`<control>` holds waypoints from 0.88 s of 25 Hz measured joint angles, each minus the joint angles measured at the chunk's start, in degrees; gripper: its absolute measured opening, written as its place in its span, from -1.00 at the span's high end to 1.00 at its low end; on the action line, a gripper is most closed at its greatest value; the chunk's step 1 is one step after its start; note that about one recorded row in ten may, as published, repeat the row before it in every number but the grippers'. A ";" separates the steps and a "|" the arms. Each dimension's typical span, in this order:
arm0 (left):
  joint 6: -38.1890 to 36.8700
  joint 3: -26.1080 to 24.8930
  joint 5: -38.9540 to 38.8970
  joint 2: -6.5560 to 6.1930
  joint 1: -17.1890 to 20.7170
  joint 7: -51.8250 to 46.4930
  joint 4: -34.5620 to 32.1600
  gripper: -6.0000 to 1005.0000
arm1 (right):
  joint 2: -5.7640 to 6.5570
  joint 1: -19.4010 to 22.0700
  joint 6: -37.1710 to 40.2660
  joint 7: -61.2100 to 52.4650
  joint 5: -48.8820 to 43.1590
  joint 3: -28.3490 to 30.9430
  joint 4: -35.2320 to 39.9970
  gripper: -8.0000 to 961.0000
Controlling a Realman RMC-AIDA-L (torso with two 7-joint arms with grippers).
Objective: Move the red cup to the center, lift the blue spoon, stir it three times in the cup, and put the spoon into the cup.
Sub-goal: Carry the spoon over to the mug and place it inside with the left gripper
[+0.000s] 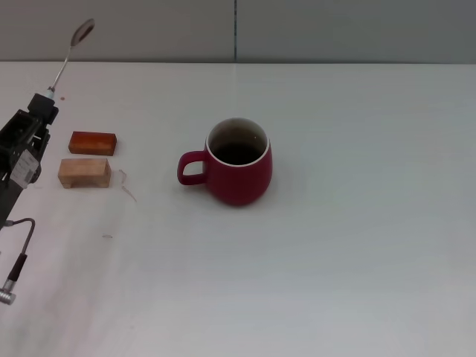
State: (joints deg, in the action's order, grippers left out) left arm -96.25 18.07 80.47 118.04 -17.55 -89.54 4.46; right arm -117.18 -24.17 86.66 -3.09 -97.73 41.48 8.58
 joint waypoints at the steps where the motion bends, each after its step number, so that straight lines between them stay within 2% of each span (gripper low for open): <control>1: -0.56 0.00 -0.01 0.00 -0.01 -1.21 -0.22 0.63 | 0.00 0.00 -0.01 0.46 0.00 0.00 0.02 -0.42; 6: -3.54 1.12 1.54 -0.01 -0.29 -12.15 -6.52 0.63 | -0.15 0.19 0.39 1.43 -0.03 0.00 0.01 -0.42; 7: -4.33 1.98 2.34 -0.06 -0.44 -16.85 -10.14 0.63 | -0.16 0.24 0.41 1.46 0.09 0.23 -0.19 -0.42; 8: -4.33 1.98 2.34 -0.06 -0.44 -16.85 -10.14 0.63 | -0.16 0.24 0.41 1.46 0.09 0.23 -0.19 -0.42; 10: -5.17 3.78 2.92 -0.25 -0.72 -23.12 -16.00 0.63 | -0.25 0.26 0.18 1.45 0.32 0.61 -0.36 -0.42; 11: -5.17 3.78 2.92 -0.25 -0.72 -23.12 -16.00 0.63 | -0.25 0.26 0.18 1.45 0.32 0.61 -0.36 -0.42; 14: -5.70 7.38 3.05 -0.55 -1.24 -29.10 -21.46 0.63 | -0.43 0.27 -0.12 1.45 0.79 0.62 -0.45 -0.42; 17: -5.73 11.49 3.03 -1.41 -1.83 -33.02 -25.12 0.63 | -0.86 0.09 -1.11 1.46 1.35 0.74 -0.52 -0.42; 19: -6.22 15.99 3.06 -3.03 -2.93 -36.81 -27.68 0.63 | -1.15 -0.03 -1.83 1.50 2.09 0.80 -0.66 -0.42; 22: -6.38 17.52 3.51 -3.51 -3.27 -38.10 -29.22 0.63 | -1.27 -0.05 -2.17 1.51 2.37 0.80 -0.95 -0.42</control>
State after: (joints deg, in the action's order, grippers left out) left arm -102.63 35.59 83.98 114.53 -20.82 -127.64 -24.76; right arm -118.45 -24.22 84.48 -1.58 -95.36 42.28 7.63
